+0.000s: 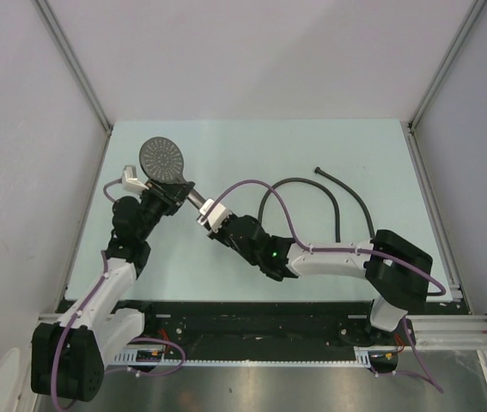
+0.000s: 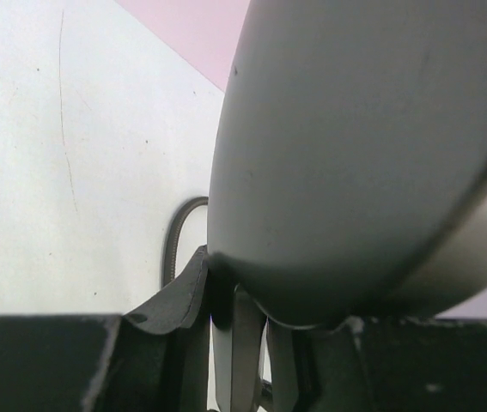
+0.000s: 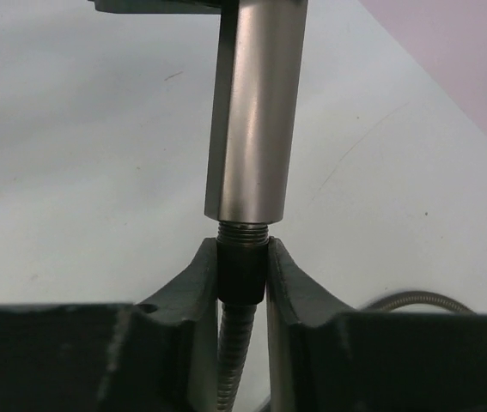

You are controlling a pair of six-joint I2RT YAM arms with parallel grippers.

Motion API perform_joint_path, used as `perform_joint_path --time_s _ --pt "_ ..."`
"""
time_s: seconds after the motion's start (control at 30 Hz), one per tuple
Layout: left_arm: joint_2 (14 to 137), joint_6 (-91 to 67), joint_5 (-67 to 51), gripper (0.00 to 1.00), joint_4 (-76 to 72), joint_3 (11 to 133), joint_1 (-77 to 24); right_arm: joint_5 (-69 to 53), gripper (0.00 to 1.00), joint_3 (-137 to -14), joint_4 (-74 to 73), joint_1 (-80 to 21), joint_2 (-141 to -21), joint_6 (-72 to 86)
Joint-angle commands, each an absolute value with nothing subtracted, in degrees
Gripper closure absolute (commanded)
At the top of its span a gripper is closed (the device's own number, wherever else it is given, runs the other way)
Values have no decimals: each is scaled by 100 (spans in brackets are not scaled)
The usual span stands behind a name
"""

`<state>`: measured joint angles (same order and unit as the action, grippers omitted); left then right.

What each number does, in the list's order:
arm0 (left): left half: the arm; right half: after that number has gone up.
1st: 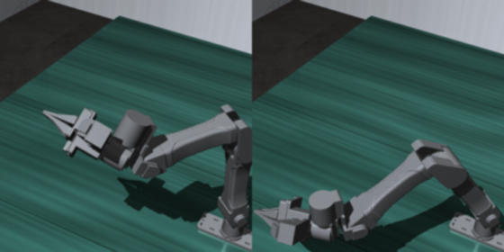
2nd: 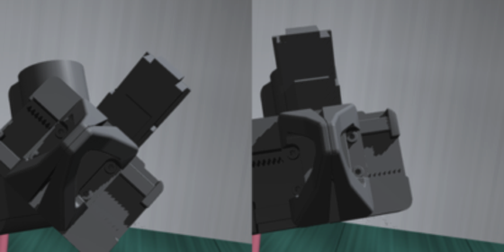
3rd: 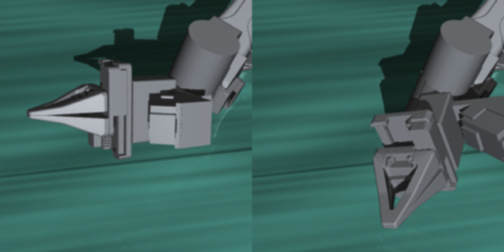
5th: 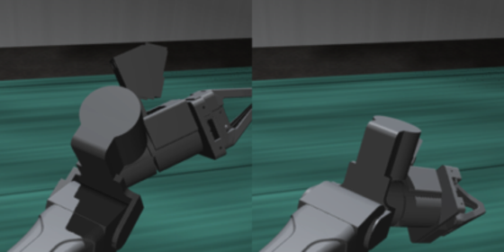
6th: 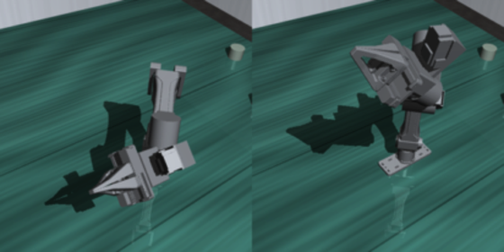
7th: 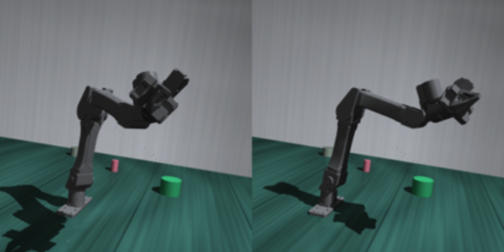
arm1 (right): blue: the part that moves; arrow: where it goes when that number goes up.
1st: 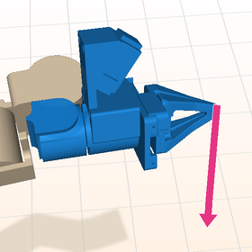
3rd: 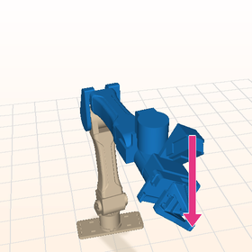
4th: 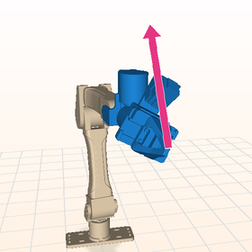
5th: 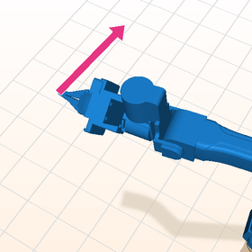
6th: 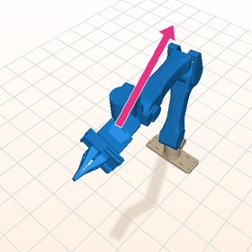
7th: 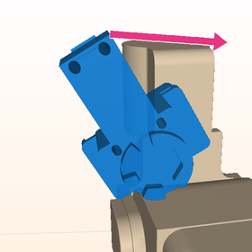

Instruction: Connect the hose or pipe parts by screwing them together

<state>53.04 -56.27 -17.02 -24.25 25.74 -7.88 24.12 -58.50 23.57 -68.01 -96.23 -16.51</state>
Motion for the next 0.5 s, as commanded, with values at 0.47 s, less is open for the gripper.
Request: perform_joint_path --time_s 0.47 --pt "5247 -5844 -2355 100 -5796 1846 -1371 -3644 100 -5845 3189 -4432 -8824 693"
